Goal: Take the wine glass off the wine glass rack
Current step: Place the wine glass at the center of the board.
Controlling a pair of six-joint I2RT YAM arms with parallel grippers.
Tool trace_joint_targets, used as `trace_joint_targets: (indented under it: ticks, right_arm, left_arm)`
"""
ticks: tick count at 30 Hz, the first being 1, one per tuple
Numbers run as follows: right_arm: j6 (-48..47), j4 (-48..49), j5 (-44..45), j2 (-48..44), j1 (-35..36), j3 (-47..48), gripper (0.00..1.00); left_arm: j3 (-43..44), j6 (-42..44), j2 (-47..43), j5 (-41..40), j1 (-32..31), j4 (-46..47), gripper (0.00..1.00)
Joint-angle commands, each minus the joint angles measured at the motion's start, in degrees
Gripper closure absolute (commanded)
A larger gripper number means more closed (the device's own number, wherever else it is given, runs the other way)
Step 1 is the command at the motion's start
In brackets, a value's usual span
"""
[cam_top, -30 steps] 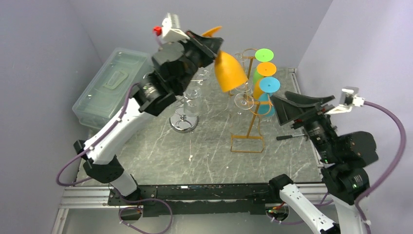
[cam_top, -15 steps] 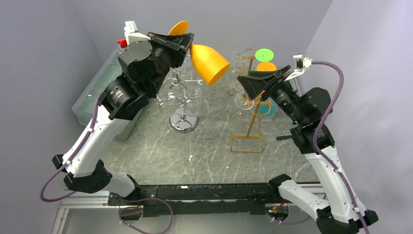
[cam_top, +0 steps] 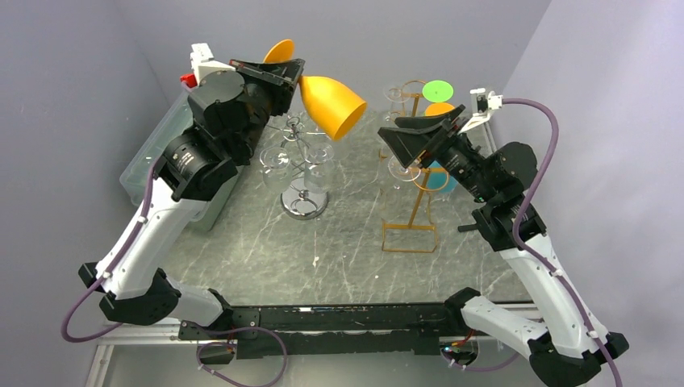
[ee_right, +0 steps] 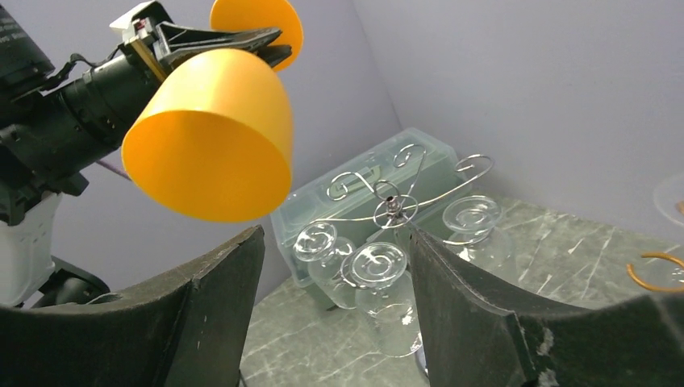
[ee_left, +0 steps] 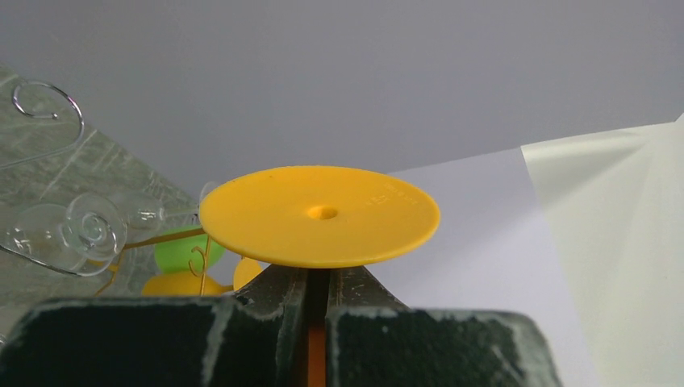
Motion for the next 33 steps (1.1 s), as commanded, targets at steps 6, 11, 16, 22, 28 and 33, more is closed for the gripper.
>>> trace_joint_targets:
  ticks: [6,11,16,22,28,33]
  right_arm:
    - [-1.74,2.28,3.06,1.41,3.38,3.25,0.32]
    - [-2.2,1.73,4.04,1.6,4.33,3.44,0.33]
    - [-2.77,0.76,5.64,1.26,4.9,3.53,0.34]
    - [-2.36,1.84,4.67,3.1,6.31,4.96,0.37]
    - [-3.48,2.06,7.34,6.1,9.32,7.2,0.38]
    - [-4.28,3.24,10.26,8.9,11.43,8.82,0.43]
  left_arm:
    - [1.29,-0.72,-2.44,2.36,3.53,0.21,1.0]
    - [-1.19,-1.69,-3.56,5.32,6.1,1.36,1.0]
    - [-1.46,-3.9,-2.42,9.43,7.89,1.35,1.0]
    - [-3.54,-5.74,-2.23,11.9,8.23,3.04,1.0]
    - [-4.06,-6.98,-1.16,13.83,8.21,3.73,1.0]
    - [-4.54,-7.69,-0.72,14.97,8.22,3.92,1.0]
